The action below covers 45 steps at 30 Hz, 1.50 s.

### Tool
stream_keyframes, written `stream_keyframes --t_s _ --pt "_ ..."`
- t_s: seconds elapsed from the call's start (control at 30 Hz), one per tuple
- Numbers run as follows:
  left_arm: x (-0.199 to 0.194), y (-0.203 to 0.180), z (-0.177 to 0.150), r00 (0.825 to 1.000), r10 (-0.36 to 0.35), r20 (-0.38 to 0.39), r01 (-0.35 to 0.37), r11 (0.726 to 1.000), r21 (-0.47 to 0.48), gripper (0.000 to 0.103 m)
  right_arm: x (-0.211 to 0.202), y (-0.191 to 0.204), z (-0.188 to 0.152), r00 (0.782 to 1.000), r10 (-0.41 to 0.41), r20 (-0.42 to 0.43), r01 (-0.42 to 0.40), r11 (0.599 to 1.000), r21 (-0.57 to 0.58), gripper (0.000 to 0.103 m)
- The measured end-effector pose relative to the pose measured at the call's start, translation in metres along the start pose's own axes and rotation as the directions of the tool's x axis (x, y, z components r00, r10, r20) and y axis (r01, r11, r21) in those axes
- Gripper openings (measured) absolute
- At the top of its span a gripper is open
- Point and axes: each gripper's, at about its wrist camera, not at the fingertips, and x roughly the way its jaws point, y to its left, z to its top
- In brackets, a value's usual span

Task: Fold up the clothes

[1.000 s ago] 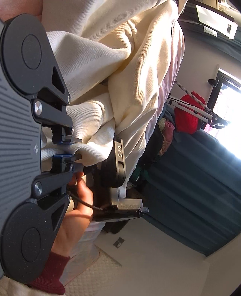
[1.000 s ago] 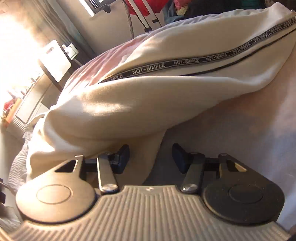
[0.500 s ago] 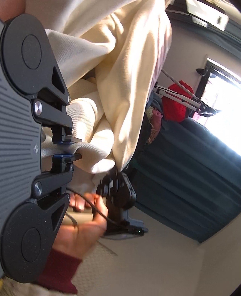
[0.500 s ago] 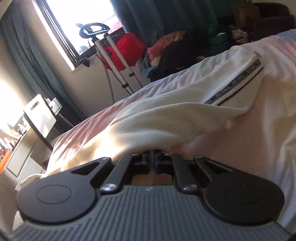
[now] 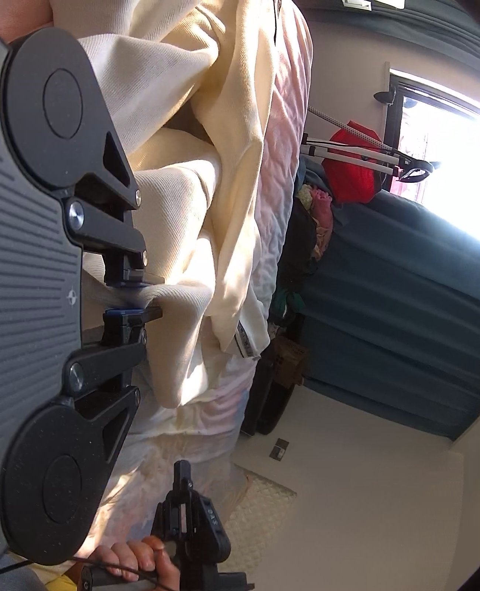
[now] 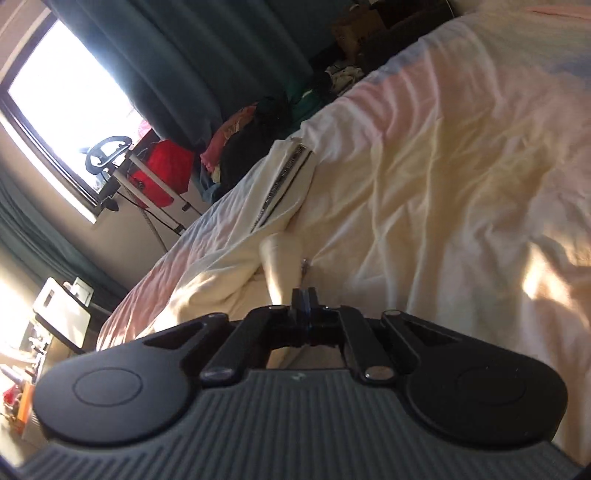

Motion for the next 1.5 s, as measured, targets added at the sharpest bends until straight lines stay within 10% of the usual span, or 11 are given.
stream_keyframes --t_s 0.33,0.4,0.5,0.67,0.83,1.1,1.5 --pt "-0.008 -0.013 -0.013 0.994 0.102 -0.047 -0.101 0.995 0.028 0.012 0.037 -0.017 -0.005 0.985 0.149 -0.091 -0.141 0.986 0.089 0.015" --pt "-0.006 -0.014 -0.015 0.992 0.114 -0.047 -0.113 0.993 0.030 0.012 0.057 -0.006 -0.002 0.986 0.142 -0.088 -0.136 0.988 0.072 0.073" --pt "0.000 -0.015 -0.019 0.989 0.142 -0.036 -0.142 0.990 0.021 0.015 0.088 0.001 -0.002 0.987 0.142 -0.076 -0.135 0.987 0.089 0.086" --pt "0.011 -0.017 -0.026 0.982 0.187 -0.019 -0.186 0.982 0.028 0.016 0.137 0.010 -0.003 0.974 0.200 -0.107 -0.193 0.978 0.074 0.074" --pt "0.020 -0.014 -0.027 0.981 0.195 -0.008 -0.195 0.981 0.016 0.016 0.179 0.010 -0.007 0.984 0.117 -0.137 -0.116 0.993 0.015 0.013" --pt "0.031 -0.015 -0.031 0.984 0.174 -0.041 -0.176 0.984 -0.036 0.025 0.153 -0.004 0.017 0.976 0.198 -0.086 -0.186 0.974 0.132 0.007" --pt "0.001 -0.030 -0.031 0.997 0.059 -0.049 -0.063 0.995 -0.078 0.081 0.032 -0.074 0.063 0.977 0.086 0.195 -0.134 0.959 0.249 0.007"
